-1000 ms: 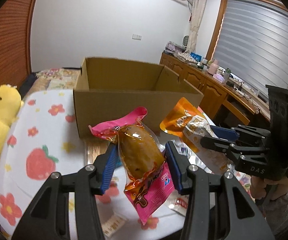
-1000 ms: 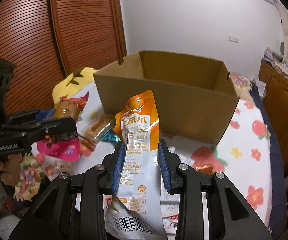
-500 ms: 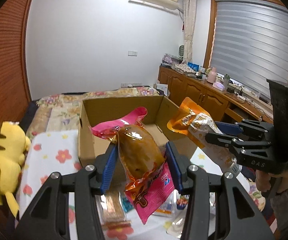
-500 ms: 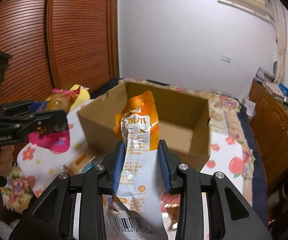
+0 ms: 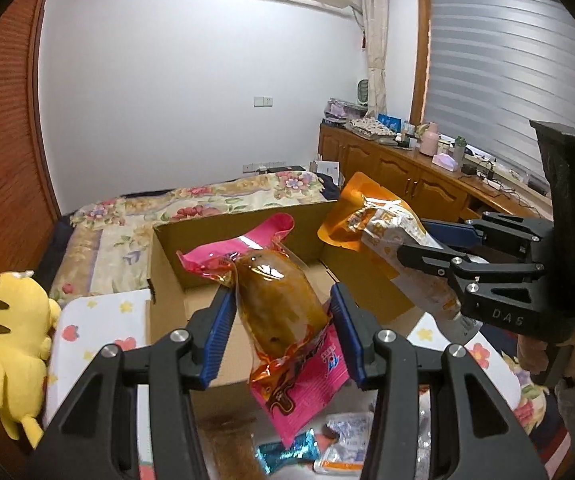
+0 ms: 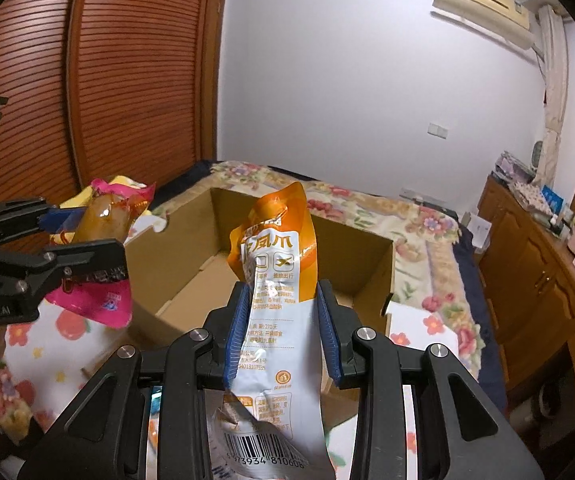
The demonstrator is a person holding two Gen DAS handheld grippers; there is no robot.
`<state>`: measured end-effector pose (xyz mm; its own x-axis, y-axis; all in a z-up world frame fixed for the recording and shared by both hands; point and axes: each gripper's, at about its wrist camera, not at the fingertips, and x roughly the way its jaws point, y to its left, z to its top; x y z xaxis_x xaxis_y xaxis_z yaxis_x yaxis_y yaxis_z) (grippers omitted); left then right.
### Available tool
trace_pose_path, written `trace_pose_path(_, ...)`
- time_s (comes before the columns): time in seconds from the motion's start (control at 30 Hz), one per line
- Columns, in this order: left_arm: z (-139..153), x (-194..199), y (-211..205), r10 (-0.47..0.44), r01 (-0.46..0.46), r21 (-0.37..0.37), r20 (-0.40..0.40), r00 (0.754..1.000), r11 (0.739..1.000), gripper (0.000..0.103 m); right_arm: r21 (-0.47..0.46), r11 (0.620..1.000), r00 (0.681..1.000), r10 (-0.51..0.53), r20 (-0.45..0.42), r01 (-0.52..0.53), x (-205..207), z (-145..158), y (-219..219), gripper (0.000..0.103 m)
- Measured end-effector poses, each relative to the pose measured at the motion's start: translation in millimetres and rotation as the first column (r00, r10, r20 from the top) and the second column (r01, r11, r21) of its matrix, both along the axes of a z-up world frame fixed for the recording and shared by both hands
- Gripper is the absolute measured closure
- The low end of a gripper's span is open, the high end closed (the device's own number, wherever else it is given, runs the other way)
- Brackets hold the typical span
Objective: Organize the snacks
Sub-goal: 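Lift both packets and carry them over the open cardboard box, then open both grippers to drop the packets into the box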
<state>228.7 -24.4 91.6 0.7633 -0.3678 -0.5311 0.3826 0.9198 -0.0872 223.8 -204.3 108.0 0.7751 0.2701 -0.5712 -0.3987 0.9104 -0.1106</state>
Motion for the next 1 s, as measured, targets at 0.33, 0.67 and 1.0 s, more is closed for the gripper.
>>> trace_pose_path(0.33,-24,47,-7,0.059,-0.059,0.000,-0.021,0.998,0.998,0.056,-0.061,0.994,0.996,-0.087,-0.028,0.085,51,-27,13,0.071)
trace_pose_path(0.67,-41,81,0,0.073,-0.072,0.014,-0.089,0.993,0.997,0.054,-0.039,0.988,0.986,-0.152,-0.075,0.149,89,-40,14,0.073)
trace_pose_path(1.0,-50,88,0,0.067,-0.065,0.024,-0.126,0.990,0.998,0.056,-0.055,0.988,0.982,-0.148,-0.117,0.142,94,-54,17,0.092)
